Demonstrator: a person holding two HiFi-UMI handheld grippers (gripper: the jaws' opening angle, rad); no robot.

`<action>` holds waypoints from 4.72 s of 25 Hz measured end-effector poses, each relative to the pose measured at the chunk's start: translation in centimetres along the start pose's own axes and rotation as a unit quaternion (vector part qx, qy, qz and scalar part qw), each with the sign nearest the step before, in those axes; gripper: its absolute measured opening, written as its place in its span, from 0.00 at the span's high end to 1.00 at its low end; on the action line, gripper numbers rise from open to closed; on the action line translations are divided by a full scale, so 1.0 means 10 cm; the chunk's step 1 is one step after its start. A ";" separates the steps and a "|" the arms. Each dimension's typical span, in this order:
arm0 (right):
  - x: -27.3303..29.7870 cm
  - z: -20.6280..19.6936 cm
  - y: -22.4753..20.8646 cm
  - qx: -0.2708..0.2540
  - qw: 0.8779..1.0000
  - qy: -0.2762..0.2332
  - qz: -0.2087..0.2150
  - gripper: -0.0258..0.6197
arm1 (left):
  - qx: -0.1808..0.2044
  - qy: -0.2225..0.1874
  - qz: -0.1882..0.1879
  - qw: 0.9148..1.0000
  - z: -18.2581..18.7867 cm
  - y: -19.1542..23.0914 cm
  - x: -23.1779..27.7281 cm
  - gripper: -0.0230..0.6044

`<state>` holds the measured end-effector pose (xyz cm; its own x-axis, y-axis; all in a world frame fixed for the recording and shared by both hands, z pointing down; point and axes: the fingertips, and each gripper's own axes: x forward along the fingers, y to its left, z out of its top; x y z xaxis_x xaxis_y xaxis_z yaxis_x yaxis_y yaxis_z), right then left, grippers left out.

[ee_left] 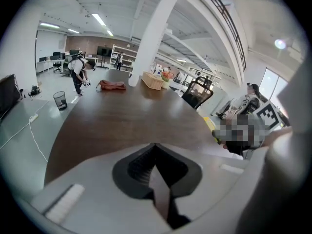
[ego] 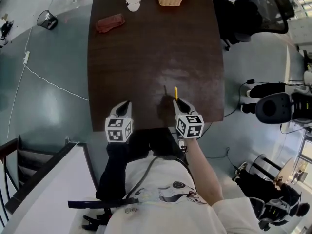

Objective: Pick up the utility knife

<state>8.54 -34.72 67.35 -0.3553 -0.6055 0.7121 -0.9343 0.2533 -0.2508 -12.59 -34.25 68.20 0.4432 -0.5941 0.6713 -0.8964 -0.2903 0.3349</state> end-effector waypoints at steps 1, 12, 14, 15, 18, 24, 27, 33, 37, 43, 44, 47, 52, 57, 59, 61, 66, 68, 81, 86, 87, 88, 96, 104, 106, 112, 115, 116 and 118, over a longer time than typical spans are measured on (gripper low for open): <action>-0.09 0.04 0.01 -0.003 1.000 -0.012 0.003 0.89 | -0.003 -0.011 0.002 1.000 0.04 0.01 -0.04 0.97; -1.29 0.11 0.34 -0.036 0.988 -0.138 0.055 0.89 | -0.003 -0.104 0.032 0.994 -0.02 -0.46 -0.83 0.97; -1.53 0.07 0.36 -0.040 0.985 -0.158 0.062 0.89 | -0.010 -0.115 0.040 0.992 -0.14 -0.61 -1.00 0.97; -1.65 0.04 0.34 -0.038 0.983 -0.165 0.065 0.89 | -0.013 -0.118 0.044 0.992 -0.19 -0.70 -1.07 0.97; -1.97 -0.07 0.25 -0.030 0.981 -0.181 0.068 0.89 | 0.002 -0.126 0.043 0.991 -0.26 -1.00 -1.21 0.97; -2.44 -0.19 0.38 -0.026 0.975 -0.212 0.067 0.89 | 0.023 -0.140 0.046 0.989 -0.35 -1.20 -1.66 0.97; -2.63 -0.34 0.46 -0.030 0.973 -0.222 0.060 0.89 | 0.030 -0.145 0.043 0.988 -0.52 -1.26 -1.80 0.97; -3.02 -0.62 0.70 -0.041 0.968 -0.244 0.042 0.89 | 0.049 -0.167 0.015 0.985 -0.88 -1.47 -2.20 0.97; -3.22 -0.93 1.11 -0.047 0.966 -0.250 0.042 0.89 | 0.056 -0.177 0.005 0.983 -1.21 -1.47 -2.61 0.97; -3.54 -1.58 1.68 -0.044 0.969 -0.237 0.050 0.89 | 0.045 -0.173 0.005 0.984 -1.83 -1.38 -3.13 0.97; -3.60 -1.63 1.73 -0.046 0.969 -0.237 0.049 0.89 | 0.046 -0.172 0.003 0.984 -1.88 -1.40 -3.17 0.97; -3.77 -1.64 1.79 -0.060 0.965 -0.251 0.042 0.89 | 0.055 -0.182 0.001 0.982 -1.91 -1.51 -3.25 0.97; -4.03 -1.51 1.83 -0.088 0.953 -0.288 0.043 0.89 | 0.074 -0.236 0.028 0.969 -1.66 -1.74 -3.48 0.97; -4.34 -1.39 1.78 -0.097 0.941 -0.323 0.043 0.89 | 0.101 -0.279 0.031 0.955 -1.40 -2.10 -3.72 0.97; -4.42 -1.33 1.70 -0.097 0.937 -0.332 0.041 0.89 | 0.112 -0.292 0.027 0.949 -1.25 -2.25 -3.73 0.97; -4.49 -1.32 1.61 -0.094 0.936 -0.338 0.037 0.89 | 0.128 -0.300 0.022 0.945 -1.15 -2.40 -3.73 0.97; -4.64 -1.25 1.53 -0.099 0.928 -0.358 0.032 0.89 | 0.167 -0.349 0.024 0.922 -0.95 -2.63 -3.90 0.97; -4.70 -1.21 1.50 -0.108 0.924 -0.366 0.028 0.89 | 0.178 -0.370 0.029 0.911 -0.89 -2.70 -4.00 0.97; -4.80 -1.04 1.58 -0.158 0.901 -0.404 0.005 0.89 | 0.173 -0.407 0.061 0.895 -0.74 -2.56 -4.26 0.97; -4.70 -1.00 1.53 -0.159 0.901 -0.404 0.001 0.89 | 0.178 -0.410 0.060 0.893 -0.67 -2.56 -4.18 0.97; -4.70 -1.00 1.52 -0.158 0.901 -0.404 0.002 0.89 | 0.178 -0.409 0.060 0.893 -0.68 -2.56 -4.17 0.97; -4.70 -1.01 1.52 -0.157 0.901 -0.404 0.002 0.89 | 0.179 -0.409 0.060 0.893 -0.68 -2.56 -4.16 0.97; -4.69 -0.97 1.48 -0.152 0.902 -0.404 -0.001 0.89 | 0.181 -0.398 0.052 0.898 -0.65 -2.59 -4.08 0.97; -4.61 -1.01 1.50 -0.151 0.904 -0.399 0.006 0.89 | 0.181 -0.391 0.053 0.901 -0.69 -2.55 -4.01 0.97; -4.61 -1.00 1.49 -0.151 0.905 -0.397 0.006 0.89 | 0.181 -0.389 0.054 0.902 -0.68 -2.55 -4.01 0.97; -4.60 -1.02 1.49 -0.149 0.909 -0.391 0.001 0.89 | 0.183 -0.383 0.050 0.904 -0.70 -2.55 -4.00 0.97; -4.61 -1.01 1.48 -0.148 0.908 -0.392 0.000 0.89 | 0.184 -0.382 0.049 0.904 -0.70 -2.56 -3.99 0.97; -4.61 -1.01 1.48 -0.148 0.907 -0.393 0.000 0.89 | 0.185 -0.382 0.048 0.904 -0.70 -2.56 -3.98 0.97; -4.60 -1.02 1.47 -0.147 0.907 -0.395 0.000 0.89 | 0.186 -0.383 0.047 0.904 -0.71 -2.57 -3.97 0.97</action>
<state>11.46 4.60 37.58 -0.3728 -0.9278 -0.0097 -0.9278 0.3726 0.0182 -7.11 2.13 37.66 0.3592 -0.9331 -0.0164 -0.9327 -0.3584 -0.0408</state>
